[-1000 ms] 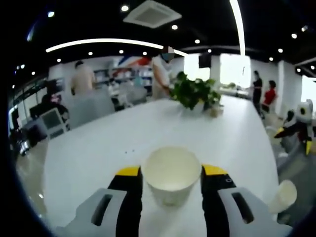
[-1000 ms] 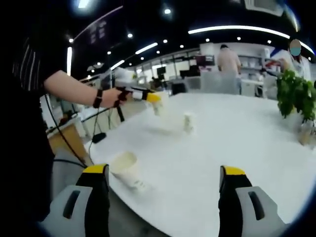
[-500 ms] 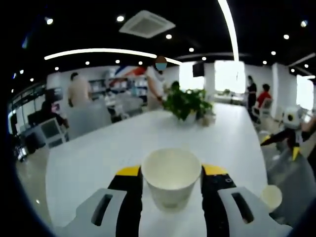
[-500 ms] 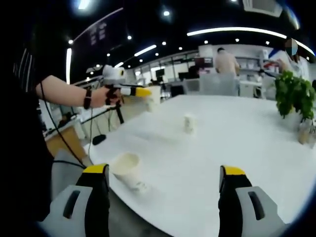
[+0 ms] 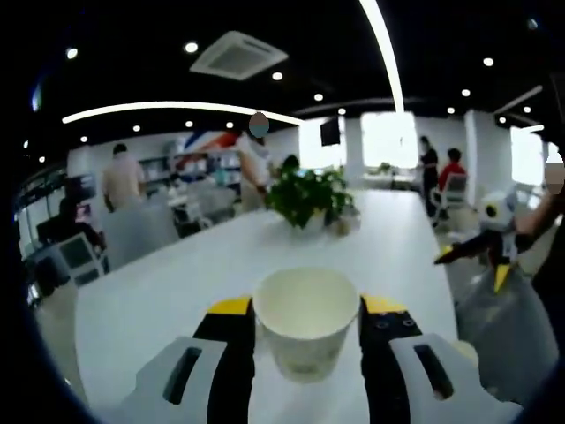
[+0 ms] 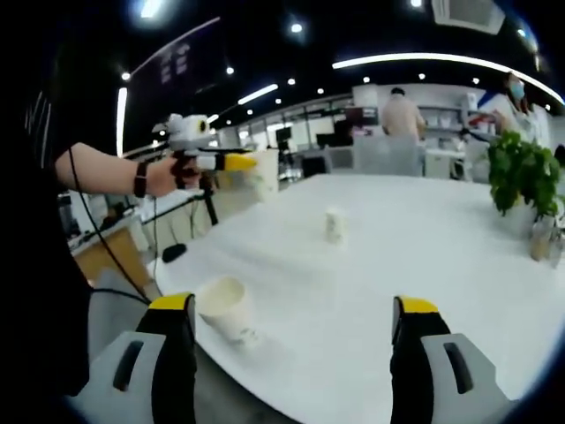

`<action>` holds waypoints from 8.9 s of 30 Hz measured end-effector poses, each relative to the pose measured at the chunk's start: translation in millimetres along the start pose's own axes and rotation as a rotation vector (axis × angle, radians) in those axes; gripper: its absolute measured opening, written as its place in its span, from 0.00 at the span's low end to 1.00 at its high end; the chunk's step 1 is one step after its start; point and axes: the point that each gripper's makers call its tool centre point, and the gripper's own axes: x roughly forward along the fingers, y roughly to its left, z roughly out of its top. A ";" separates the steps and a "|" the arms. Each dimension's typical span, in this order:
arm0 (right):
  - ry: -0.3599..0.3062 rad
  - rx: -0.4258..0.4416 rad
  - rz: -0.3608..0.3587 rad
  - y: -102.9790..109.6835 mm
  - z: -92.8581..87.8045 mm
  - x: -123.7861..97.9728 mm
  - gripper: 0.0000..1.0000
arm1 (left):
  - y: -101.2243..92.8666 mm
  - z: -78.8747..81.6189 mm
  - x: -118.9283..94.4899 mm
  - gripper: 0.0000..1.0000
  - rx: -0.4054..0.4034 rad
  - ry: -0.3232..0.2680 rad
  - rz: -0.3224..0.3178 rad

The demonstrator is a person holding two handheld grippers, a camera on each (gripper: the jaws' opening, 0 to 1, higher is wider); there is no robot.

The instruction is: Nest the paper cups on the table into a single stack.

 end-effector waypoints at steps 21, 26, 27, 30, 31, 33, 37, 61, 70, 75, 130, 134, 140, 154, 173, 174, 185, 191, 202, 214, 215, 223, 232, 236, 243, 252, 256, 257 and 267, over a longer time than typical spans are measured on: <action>-0.013 -0.025 -0.026 -18.3 10.8 -1.0 0.90 | -61.8 -0.1 -3.6 0.45 -0.037 -0.033 -0.103; -0.013 -0.041 -0.024 -21.9 15.6 2.7 0.90 | -72.5 -2.9 -7.9 0.45 -0.047 -0.030 -0.115; -0.013 -0.048 -0.025 -23.5 17.6 3.9 0.90 | -73.9 -4.6 -8.8 0.45 -0.051 -0.029 -0.116; -0.015 -0.058 -0.029 -30.3 22.4 6.8 0.90 | -81.1 -5.6 -12.0 0.45 -0.060 -0.031 -0.123; -0.017 -0.059 -0.031 -32.1 23.9 7.5 0.90 | -83.4 -5.9 -12.8 0.45 -0.062 -0.031 -0.125; -0.020 -0.062 -0.037 -36.4 26.7 9.6 0.90 | -88.0 -8.7 -14.2 0.45 -0.069 -0.029 -0.130; -0.018 -0.086 -0.050 -44.7 31.8 13.2 0.89 | -102.5 -13.0 -16.2 0.45 -0.081 -0.025 -0.149; -0.017 -0.108 -0.058 -57.3 40.2 21.3 0.88 | -149.3 -41.3 -11.1 0.45 -0.157 -0.021 -0.219; -0.014 -0.096 -0.060 -57.1 37.5 21.9 0.88 | -159.3 -60.5 -13.0 0.46 -0.173 0.011 -0.232; -0.009 -0.095 -0.059 -56.3 36.1 22.2 0.88 | -161.8 -65.9 -12.3 0.46 -0.176 0.019 -0.239; 0.013 -0.064 -0.069 -59.2 24.7 15.7 0.88 | -177.2 -120.3 1.0 0.48 -0.191 0.133 -0.272; 0.014 -0.062 -0.069 -58.9 23.2 15.1 0.88 | -177.5 -122.0 0.4 0.48 -0.186 0.143 -0.272; 0.011 -0.058 -0.068 -58.3 23.2 15.7 0.88 | -175.5 -122.0 -0.1 0.48 -0.190 0.145 -0.269; 0.003 -0.039 -0.071 -58.4 22.2 15.2 0.88 | -141.7 -100.4 -8.3 0.54 -0.179 0.075 -0.173; 0.001 -0.047 -0.055 -55.6 28.9 19.9 0.88 | -54.7 -90.4 -48.2 0.82 -0.157 0.022 0.076; 0.002 -0.048 -0.054 -55.3 28.5 19.9 0.88 | -51.0 -90.9 -51.0 0.83 -0.162 0.020 0.089; 0.008 -0.046 -0.045 -54.2 26.2 24.2 0.88 | -20.3 -104.3 -75.1 0.99 -0.181 0.021 0.202; 0.007 -0.043 -0.050 -55.4 26.1 25.1 0.90 | -18.3 -107.8 -81.3 0.99 -0.191 0.022 0.204; 0.019 -0.041 -0.018 -57.8 31.9 42.4 0.94 | -16.8 -117.7 -84.6 0.99 -0.199 0.038 0.233; 0.058 -0.182 0.126 -68.3 66.5 130.6 0.93 | -15.5 -120.2 -74.7 0.99 -0.189 0.042 0.255; 0.055 -0.186 0.128 -70.7 70.2 138.2 0.93 | -13.9 -120.2 -74.7 0.99 -0.184 0.041 0.259; 0.081 -0.288 0.173 -88.0 87.4 201.3 0.88 | -12.1 -123.2 -69.4 0.98 -0.172 0.059 0.277; 0.102 -0.219 0.180 -114.0 92.9 252.5 0.87 | -7.4 -134.3 -71.6 0.98 -0.190 0.072 0.321; 0.138 -0.248 0.163 -124.8 83.8 269.6 0.86 | -5.5 -138.4 -72.9 0.98 -0.204 0.075 0.339; 0.170 -0.274 0.204 -123.3 75.2 294.2 0.81 | -4.5 -149.5 -71.2 0.98 -0.204 0.093 0.346; 0.208 -0.316 0.223 -125.0 64.3 317.6 0.71 | -4.8 -148.2 -62.2 0.98 -0.204 0.090 0.344; 0.228 -0.317 0.223 -123.0 59.0 322.9 0.66 | -6.2 -148.8 -59.0 0.98 -0.206 0.091 0.335; 0.232 -0.321 0.222 -122.5 58.2 324.2 0.65 | -6.2 -149.0 -59.6 0.98 -0.208 0.092 0.334; 0.264 -0.320 0.263 -112.0 45.3 341.3 0.52 | -6.7 -150.8 -60.5 0.97 -0.221 0.087 0.344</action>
